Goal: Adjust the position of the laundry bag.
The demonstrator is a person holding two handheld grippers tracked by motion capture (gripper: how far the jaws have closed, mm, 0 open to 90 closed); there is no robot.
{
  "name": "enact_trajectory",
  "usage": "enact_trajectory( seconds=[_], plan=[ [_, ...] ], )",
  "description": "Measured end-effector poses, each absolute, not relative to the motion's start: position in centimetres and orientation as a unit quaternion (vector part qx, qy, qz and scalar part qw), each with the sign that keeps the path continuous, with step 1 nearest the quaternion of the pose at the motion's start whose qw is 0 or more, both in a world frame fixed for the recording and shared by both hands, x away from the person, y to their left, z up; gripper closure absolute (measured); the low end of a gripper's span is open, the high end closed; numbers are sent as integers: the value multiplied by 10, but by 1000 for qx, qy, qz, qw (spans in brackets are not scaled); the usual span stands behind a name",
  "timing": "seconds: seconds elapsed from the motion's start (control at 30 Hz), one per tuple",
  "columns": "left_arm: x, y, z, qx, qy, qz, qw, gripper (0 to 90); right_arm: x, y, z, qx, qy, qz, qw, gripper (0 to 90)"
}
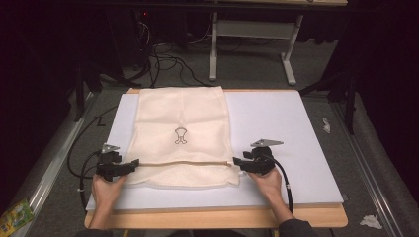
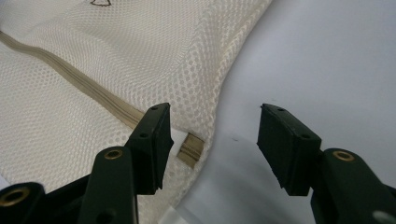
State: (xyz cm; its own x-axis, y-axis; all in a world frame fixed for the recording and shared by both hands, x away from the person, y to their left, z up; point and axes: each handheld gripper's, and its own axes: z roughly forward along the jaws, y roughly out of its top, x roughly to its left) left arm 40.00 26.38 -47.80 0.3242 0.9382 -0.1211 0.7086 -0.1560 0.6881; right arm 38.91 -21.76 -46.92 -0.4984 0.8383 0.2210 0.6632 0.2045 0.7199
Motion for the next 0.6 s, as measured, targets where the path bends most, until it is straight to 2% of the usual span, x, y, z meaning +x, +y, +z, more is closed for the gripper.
enact_trajectory(
  seconds=[0.27, 0.43, 0.57, 0.6],
  plan=[
    [399, 259, -478, 751, 548, 185, 320, 275, 397, -203, -469, 488, 774, 387, 115, 464],
    [398, 255, -477, 758, 537, 188, 319, 378, 401, -197, -474, 488, 783, 368, 119, 493],
    [397, 253, -478, 760, 533, 197, 317, 423, 401, -194, -475, 479, 792, 354, 132, 516],
    [397, 253, -478, 760, 532, 198, 318, 436, 399, -191, -474, 469, 801, 344, 140, 556]
  ],
)
